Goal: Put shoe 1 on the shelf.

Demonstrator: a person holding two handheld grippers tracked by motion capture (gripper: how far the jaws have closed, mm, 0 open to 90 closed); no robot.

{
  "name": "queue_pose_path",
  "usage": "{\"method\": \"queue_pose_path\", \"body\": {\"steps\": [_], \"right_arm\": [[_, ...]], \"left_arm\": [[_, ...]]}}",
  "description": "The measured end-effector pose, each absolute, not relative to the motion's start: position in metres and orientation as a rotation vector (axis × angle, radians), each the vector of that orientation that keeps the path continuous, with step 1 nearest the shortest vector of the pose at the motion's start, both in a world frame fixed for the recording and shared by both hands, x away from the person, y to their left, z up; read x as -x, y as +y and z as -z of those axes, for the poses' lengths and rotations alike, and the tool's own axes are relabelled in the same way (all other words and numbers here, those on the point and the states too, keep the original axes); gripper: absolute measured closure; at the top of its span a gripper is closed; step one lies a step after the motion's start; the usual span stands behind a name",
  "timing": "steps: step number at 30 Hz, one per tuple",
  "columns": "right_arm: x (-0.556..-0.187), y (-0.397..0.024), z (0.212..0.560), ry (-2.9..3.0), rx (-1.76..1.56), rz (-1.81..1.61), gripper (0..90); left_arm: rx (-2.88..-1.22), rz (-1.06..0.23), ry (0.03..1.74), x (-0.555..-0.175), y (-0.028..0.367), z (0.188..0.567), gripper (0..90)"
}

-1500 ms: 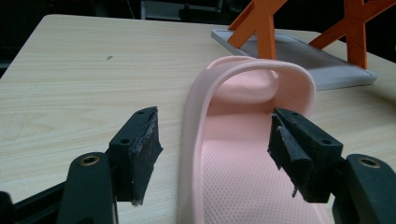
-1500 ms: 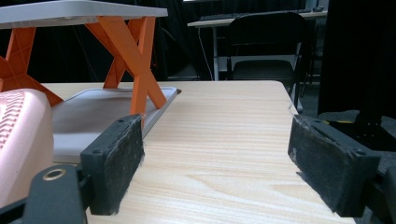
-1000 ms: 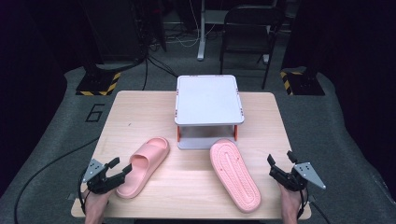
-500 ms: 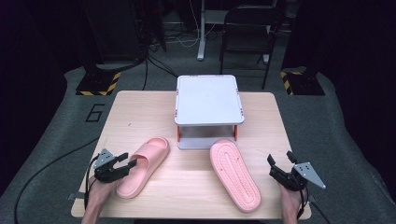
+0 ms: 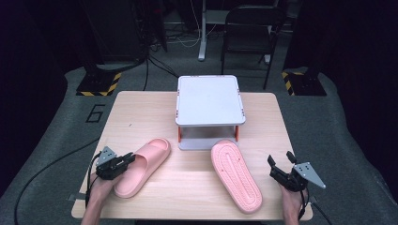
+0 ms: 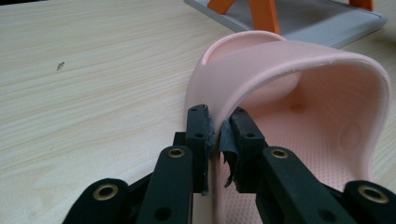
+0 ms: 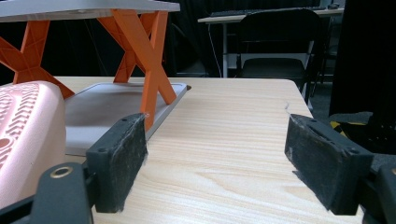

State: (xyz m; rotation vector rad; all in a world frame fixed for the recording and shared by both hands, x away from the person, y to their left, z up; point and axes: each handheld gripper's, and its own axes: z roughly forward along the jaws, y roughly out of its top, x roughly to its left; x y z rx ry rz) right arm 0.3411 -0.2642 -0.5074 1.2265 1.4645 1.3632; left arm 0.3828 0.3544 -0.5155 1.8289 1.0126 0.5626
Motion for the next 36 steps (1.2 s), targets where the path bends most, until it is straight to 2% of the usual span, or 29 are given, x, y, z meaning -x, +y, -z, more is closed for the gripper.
{"method": "queue_pose_path", "body": {"steps": [11, 17, 22, 29, 34, 36], "right_arm": [[-0.342, -0.258, 0.498, 1.501, -1.197, -1.387, 20.4], [-0.354, -0.244, 0.468, 1.556, -1.131, -1.432, 21.2], [-0.385, -0.216, 0.425, 1.647, -1.043, -1.509, 22.5], [-0.428, -0.180, 0.392, 1.806, -0.977, -1.577, 22.4], [-0.468, -0.155, 0.382, 1.943, -0.942, -1.475, 23.0], [-0.473, -0.152, 0.383, 1.954, -0.939, -1.463, 23.7]], "left_arm": [[-1.829, -0.581, 0.953, -0.370, 0.332, 0.502, 82.5], [-1.834, -0.563, 0.886, -0.366, 0.306, 0.491, 82.3], [-1.837, -0.548, 0.868, -0.370, 0.286, 0.488, 82.1], [-1.846, -0.570, 0.882, -0.380, 0.259, 0.486, 81.9], [-1.823, -0.572, 0.899, -0.390, 0.242, 0.487, 81.8], [-1.815, -0.576, 0.907, -0.395, 0.234, 0.488, 81.8]]}}
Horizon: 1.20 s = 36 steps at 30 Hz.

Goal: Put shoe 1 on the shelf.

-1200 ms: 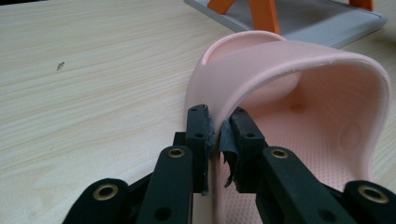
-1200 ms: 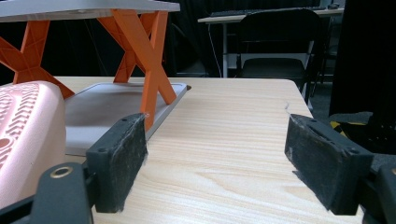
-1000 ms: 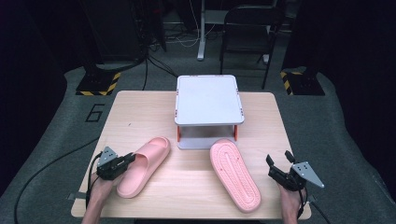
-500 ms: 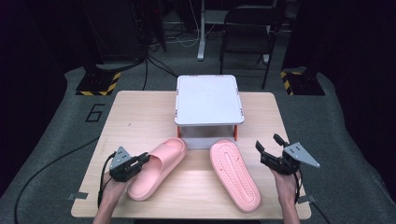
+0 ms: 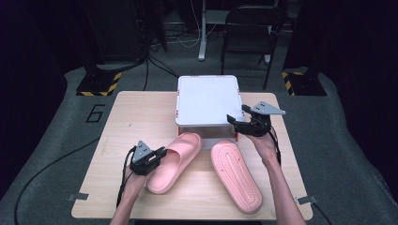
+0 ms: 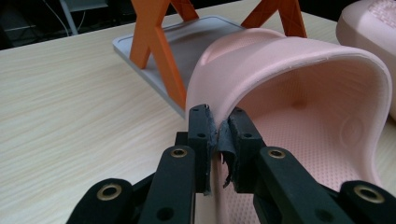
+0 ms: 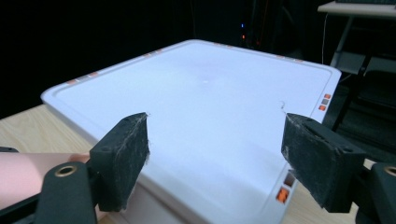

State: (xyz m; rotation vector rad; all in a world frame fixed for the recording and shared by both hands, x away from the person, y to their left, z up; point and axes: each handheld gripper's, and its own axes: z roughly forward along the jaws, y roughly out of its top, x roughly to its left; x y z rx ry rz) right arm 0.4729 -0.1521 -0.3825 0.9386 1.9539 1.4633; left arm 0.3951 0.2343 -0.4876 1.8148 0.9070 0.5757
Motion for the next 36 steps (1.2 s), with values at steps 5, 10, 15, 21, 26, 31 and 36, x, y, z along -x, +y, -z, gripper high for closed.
{"method": "queue_pose_path", "body": {"steps": [5, 10, 15, 21, 26, 31, 36], "right_arm": [[-0.484, -0.146, 0.388, 1.985, -0.946, -1.440, 24.9], [-0.489, -0.148, 0.397, 1.999, -0.969, -1.434, 25.0], [-0.489, -0.148, 0.397, 2.000, -0.969, -1.435, 25.2], [-0.489, -0.147, 0.397, 1.998, -0.970, -1.431, 24.8], [-0.489, -0.147, 0.396, 2.000, -0.979, -1.428, 24.5], [-0.489, -0.145, 0.396, 1.995, -0.988, -1.427, 24.1], [-0.488, -0.145, 0.396, 1.994, -0.985, -1.426, 23.9]], "left_arm": [[-1.796, -0.573, 0.930, -0.410, 0.217, 0.489, 81.5], [-1.779, -0.595, 0.972, -0.425, 0.202, 0.493, 81.6], [-1.727, -0.616, 1.045, -0.436, 0.192, 0.497, 81.6], [-1.797, -0.623, 1.038, -0.445, 0.177, 0.504, 79.5], [-1.752, -0.612, 1.003, -0.448, 0.177, 0.501, 72.7], [-1.789, -0.643, 0.959, -0.457, 0.172, 0.496, 69.8], [-1.714, -0.667, 1.037, -0.460, 0.168, 0.496, 74.6]]}}
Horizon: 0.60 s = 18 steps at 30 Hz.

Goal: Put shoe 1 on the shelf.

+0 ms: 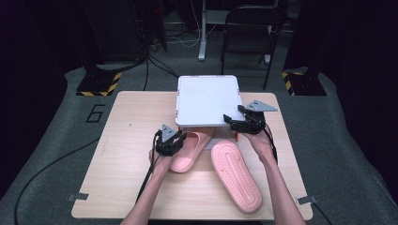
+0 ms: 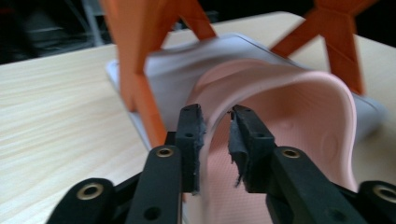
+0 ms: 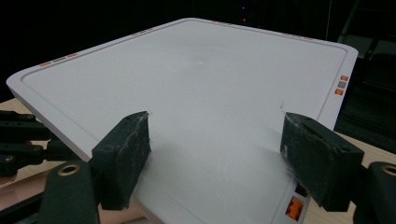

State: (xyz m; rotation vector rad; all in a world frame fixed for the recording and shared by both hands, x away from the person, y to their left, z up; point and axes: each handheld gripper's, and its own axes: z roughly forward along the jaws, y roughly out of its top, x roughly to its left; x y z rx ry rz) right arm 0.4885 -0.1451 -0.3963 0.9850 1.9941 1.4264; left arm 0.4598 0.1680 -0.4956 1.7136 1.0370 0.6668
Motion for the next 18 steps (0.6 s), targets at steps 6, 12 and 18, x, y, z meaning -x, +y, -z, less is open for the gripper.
{"method": "queue_pose_path", "body": {"steps": [6, 12, 18], "right_arm": [[-0.488, -0.146, 0.396, 1.999, -0.983, -1.425, 23.6], [-0.488, -0.145, 0.396, 1.999, -0.982, -1.426, 23.2], [-0.488, -0.143, 0.397, 1.993, -0.974, -1.426, 22.4]], "left_arm": [[-1.613, -0.689, 1.108, -0.462, 0.168, 0.491, 72.9], [-1.672, -0.612, 1.055, -0.463, 0.169, 0.496, 60.1], [-1.640, -0.673, 1.099, -0.468, 0.159, 0.499, 76.5]]}}
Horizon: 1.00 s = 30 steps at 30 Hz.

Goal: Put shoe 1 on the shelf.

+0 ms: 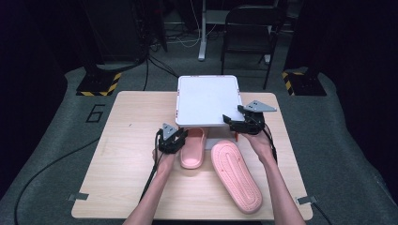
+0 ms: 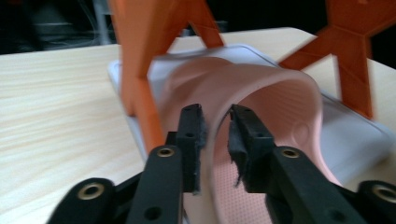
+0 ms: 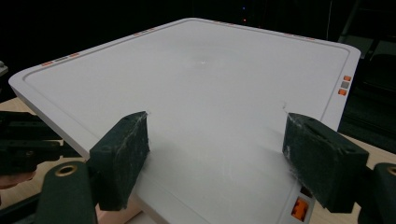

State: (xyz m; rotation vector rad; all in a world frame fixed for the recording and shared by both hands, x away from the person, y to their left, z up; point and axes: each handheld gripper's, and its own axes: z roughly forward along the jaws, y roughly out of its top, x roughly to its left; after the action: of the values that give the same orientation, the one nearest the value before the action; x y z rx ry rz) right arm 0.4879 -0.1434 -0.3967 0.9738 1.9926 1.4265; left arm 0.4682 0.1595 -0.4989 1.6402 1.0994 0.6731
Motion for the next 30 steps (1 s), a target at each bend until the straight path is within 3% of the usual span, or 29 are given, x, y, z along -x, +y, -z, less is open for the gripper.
{"method": "queue_pose_path", "body": {"steps": [2, 4, 12, 15, 19, 23, 28, 30], "right_arm": [[-0.488, -0.144, 0.397, 2.003, -0.967, -1.424, 22.4], [-0.488, -0.143, 0.397, 1.995, -0.972, -1.428, 22.3], [-0.488, -0.143, 0.397, 1.996, -0.976, -1.428, 21.9], [-0.488, -0.143, 0.397, 1.993, -0.979, -1.427, 21.9], [-0.488, -0.142, 0.397, 1.987, -0.978, -1.425, 21.8], [-0.488, -0.142, 0.397, 1.991, -0.976, -1.426, 21.4], [-0.487, -0.143, 0.397, 1.993, -0.971, -1.425, 21.4], [-0.487, -0.143, 0.397, 1.995, -0.972, -1.424, 21.4]], "left_arm": [[-1.586, -0.698, 1.121, -0.469, 0.159, 0.496, 81.1], [-1.575, -0.710, 1.124, -0.469, 0.158, 0.494, 79.7], [-1.650, -0.592, 1.080, -0.461, 0.173, 0.493, 58.6], [-1.667, -0.601, 1.090, -0.471, 0.169, 0.495, 59.2], [-1.680, -0.626, 1.113, -0.479, 0.161, 0.500, 72.4], [-1.630, -0.700, 1.160, -0.477, 0.158, 0.501, 76.8], [-1.596, -0.676, 1.152, -0.476, 0.159, 0.502, 72.9], [-1.602, -0.665, 1.115, -0.473, 0.164, 0.500, 67.0]]}}
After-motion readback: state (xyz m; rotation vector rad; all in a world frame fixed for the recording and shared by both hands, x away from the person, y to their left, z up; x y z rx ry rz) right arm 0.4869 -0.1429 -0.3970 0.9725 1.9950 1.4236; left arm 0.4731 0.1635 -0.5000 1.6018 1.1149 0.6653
